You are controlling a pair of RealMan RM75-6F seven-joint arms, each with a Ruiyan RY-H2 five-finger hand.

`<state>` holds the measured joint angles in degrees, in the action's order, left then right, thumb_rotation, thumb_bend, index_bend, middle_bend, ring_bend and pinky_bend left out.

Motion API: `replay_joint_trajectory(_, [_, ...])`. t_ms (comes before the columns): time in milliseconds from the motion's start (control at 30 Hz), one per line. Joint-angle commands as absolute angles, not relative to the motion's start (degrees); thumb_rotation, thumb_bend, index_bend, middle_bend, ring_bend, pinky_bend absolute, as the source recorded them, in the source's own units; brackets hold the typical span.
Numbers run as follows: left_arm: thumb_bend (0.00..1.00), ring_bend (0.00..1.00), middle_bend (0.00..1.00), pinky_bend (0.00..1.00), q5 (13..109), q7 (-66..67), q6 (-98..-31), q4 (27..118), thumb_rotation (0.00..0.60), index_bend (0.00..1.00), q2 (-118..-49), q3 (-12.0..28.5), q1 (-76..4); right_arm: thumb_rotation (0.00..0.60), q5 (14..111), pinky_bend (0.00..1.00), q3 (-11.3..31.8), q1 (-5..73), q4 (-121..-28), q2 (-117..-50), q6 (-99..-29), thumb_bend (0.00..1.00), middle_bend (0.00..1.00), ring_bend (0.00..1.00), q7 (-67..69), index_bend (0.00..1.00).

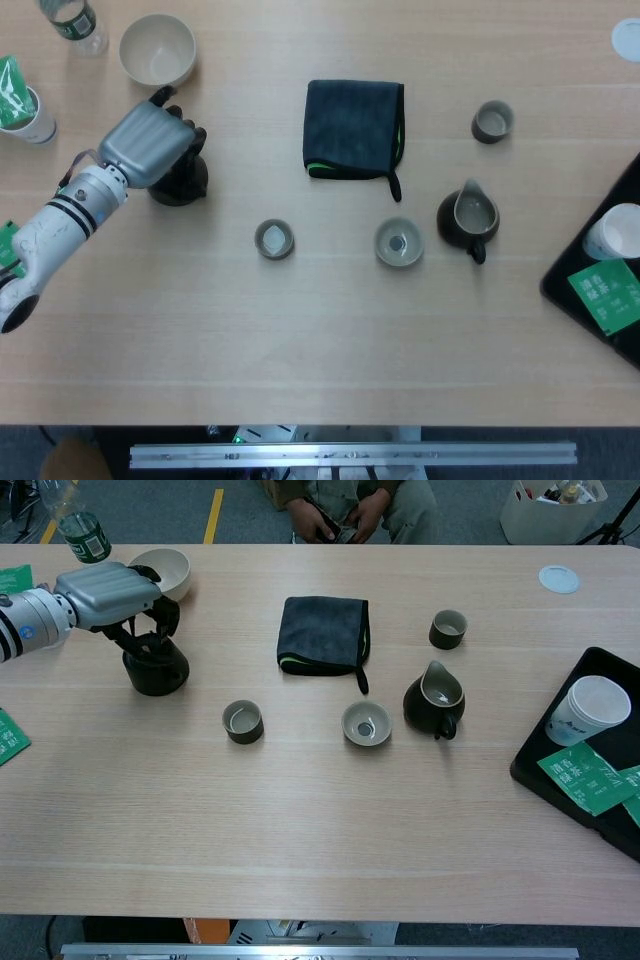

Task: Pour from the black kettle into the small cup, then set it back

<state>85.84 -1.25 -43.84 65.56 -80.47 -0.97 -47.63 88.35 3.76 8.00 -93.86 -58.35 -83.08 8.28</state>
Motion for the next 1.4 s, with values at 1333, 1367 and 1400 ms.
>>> replay_joint_trajectory(1333, [0.20,0.36,0.52,0.11,91.9,-2.1,-47.2,56.4,0.359,0.50,-84.3,-4.1,-48.1,0.600,87.6,0.23,3.8,7.6,-93.1,-58.6,-82.7,0.00,0.39,0.23,8.6,0.36])
replay_joint_trajectory(1367, [0.19,0.36,0.52,0.11,92.0,-2.1,-47.3,56.0,0.358,0.50,-84.5,-4.2,-48.0,0.600,87.7,0.23,3.8,7.6,-93.1,-58.6,-82.8,0.00,0.39,0.23,8.6,0.36])
replay_joint_trajectory(1400, [0.19,0.36,0.52,0.11,92.1,-2.0,-47.4,55.8,0.358,0.50,-84.6,-4.2,-48.0,0.600,87.7,0.23,3.8,7.6,-93.2,-58.6,-82.8,0.00,0.39,0.23,8.6,0.36])
